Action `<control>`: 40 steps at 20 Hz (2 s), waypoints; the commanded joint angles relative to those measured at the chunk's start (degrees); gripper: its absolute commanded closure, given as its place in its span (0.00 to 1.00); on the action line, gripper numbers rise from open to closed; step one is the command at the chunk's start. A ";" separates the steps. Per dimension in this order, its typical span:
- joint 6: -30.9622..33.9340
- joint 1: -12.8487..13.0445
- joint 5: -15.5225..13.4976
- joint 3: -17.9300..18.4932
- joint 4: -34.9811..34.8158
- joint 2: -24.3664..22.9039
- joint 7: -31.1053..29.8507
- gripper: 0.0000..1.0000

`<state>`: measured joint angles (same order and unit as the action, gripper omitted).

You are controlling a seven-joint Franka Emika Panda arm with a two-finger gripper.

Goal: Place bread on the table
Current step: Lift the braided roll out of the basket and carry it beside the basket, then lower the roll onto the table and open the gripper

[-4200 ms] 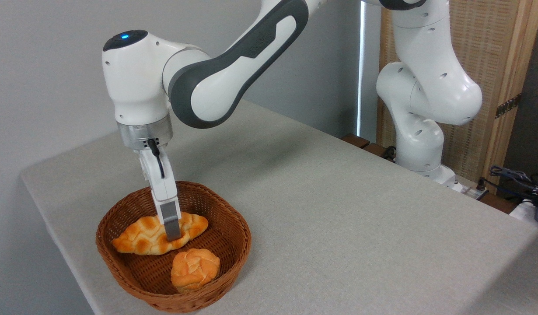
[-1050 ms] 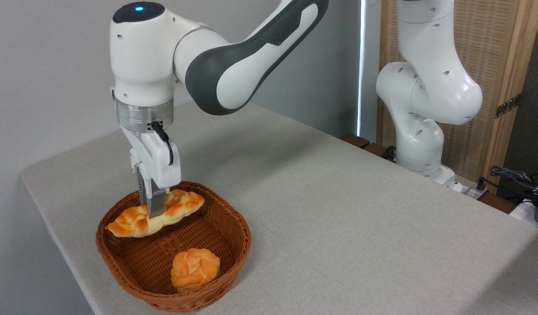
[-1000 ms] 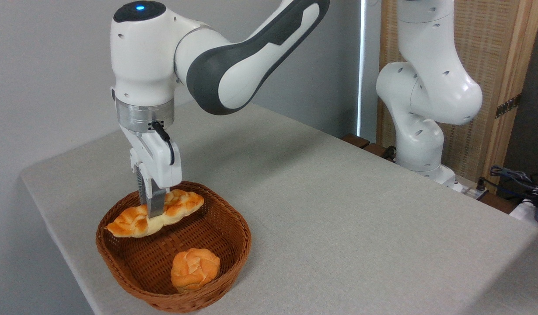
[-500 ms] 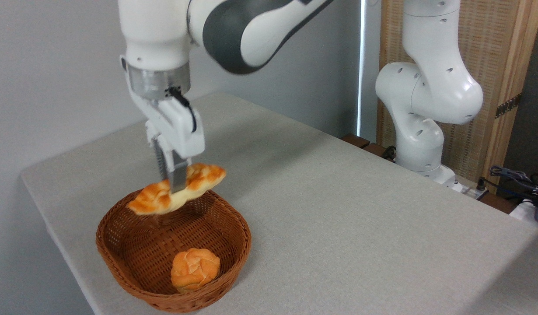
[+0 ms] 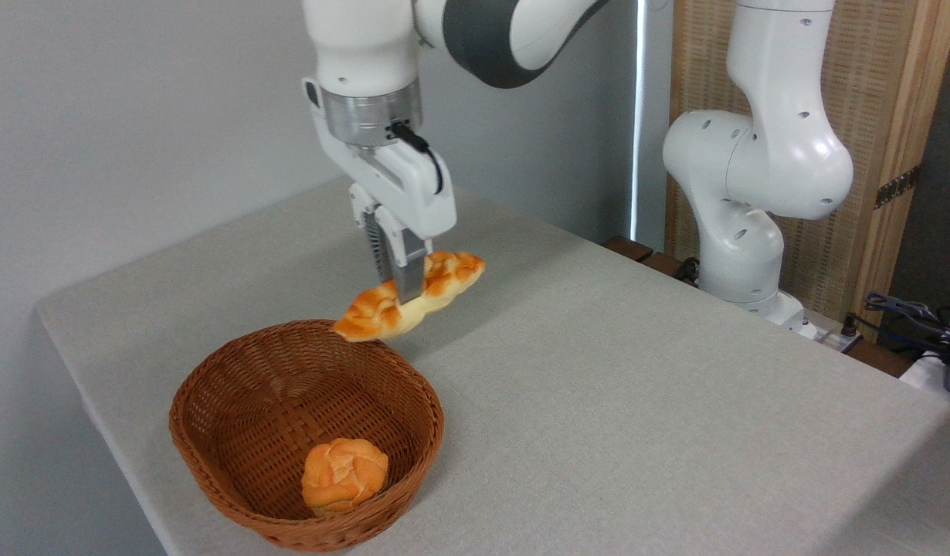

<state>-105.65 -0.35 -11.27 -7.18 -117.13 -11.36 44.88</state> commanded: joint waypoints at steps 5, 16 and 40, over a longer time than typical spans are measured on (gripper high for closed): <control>2.03 0.87 -1.12 -0.55 -7.15 -4.46 1.00 0.63; 1.94 1.84 -1.04 -2.48 -8.56 -2.87 1.00 0.21; 3.25 1.76 -0.33 -4.42 -4.53 -2.26 -1.80 0.00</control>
<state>-104.65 1.48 -11.27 -11.30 -124.95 -13.47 44.80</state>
